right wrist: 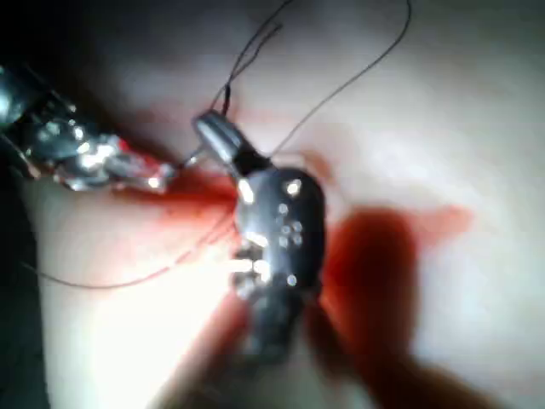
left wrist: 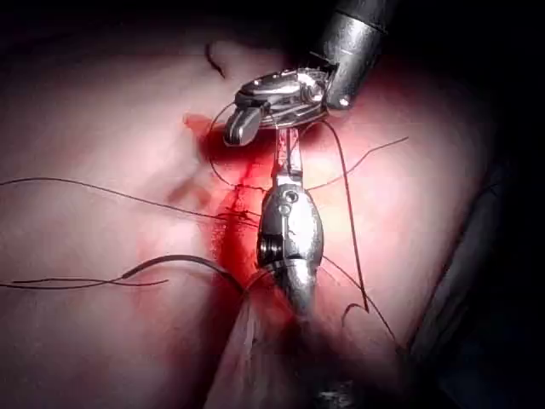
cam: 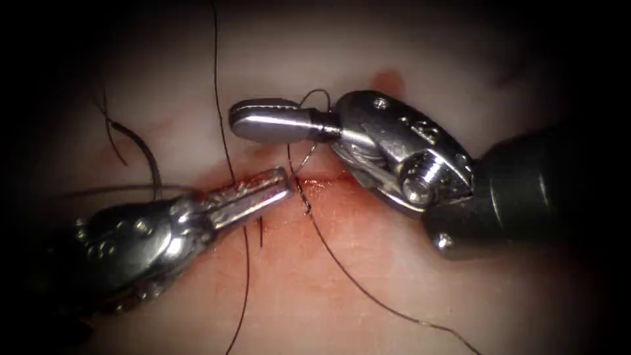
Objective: Wound Closure
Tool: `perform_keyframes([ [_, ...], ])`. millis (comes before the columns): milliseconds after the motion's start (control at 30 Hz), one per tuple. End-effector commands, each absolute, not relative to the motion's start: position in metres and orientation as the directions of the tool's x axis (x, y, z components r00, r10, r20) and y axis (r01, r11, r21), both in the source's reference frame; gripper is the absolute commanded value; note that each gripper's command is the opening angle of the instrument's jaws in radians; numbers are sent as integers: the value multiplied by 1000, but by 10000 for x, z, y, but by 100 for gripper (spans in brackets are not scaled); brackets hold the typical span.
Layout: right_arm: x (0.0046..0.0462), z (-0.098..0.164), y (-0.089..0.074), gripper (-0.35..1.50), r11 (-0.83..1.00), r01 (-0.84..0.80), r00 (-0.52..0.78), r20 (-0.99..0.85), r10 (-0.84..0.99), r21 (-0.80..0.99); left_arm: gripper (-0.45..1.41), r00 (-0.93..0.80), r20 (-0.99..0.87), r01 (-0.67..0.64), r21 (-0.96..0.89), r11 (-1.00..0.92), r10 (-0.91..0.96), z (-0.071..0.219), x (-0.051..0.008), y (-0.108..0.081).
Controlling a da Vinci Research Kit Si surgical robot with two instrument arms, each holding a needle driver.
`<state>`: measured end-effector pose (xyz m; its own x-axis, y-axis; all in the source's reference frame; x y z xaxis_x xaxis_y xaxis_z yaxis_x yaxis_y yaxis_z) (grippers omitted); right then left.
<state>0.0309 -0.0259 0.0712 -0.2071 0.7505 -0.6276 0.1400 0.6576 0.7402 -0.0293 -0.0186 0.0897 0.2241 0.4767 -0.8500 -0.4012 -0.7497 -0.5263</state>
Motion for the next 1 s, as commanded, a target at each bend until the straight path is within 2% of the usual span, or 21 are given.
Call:
perform_keyframes([
  [33, 309, 714, -262, -35, 656, 151, -222, -622, 751, 739, -45, 228, -845, -406, -534, -742, 484, 911, -298, -190],
  [233, 299, 707, -258, -35, 660, 208, -280, -602, 747, 722, -45, 238, -835, -414, -550, -726, 496, 931, -292, -189],
  [300, 294, 702, -255, -35, 649, 273, -302, -577, 758, 710, -45, 243, -830, -412, -557, -722, 502, 943, -290, -187],
  [600, 291, 697, -255, -35, 603, 462, -218, -576, 788, 650, -45, 236, -831, -419, -555, -718, 504, 952, -295, -180],
  [700, 291, 700, -259, -35, 590, 532, -113, -639, 761, 608, -45, 227, -829, -400, -558, -727, 511, 954, -300, -180],
  [767, 292, 706, -265, -33, 574, 589, 1, -711, 704, 569, -45, 220, -830, -390, -557, -734, 513, 956, -304, -180],
  [900, 293, 708, -269, -27, 560, 667, 104, -805, 584, 492, -45, 213, -831, -378, -555, -741, 514, 959, -306, -178],
  [1000, 294, 708, -268, -5, 543, 715, 163, -860, 484, 441, -45, 206, -833, -376, -552, -744, 514, 963, -306, -178],
])
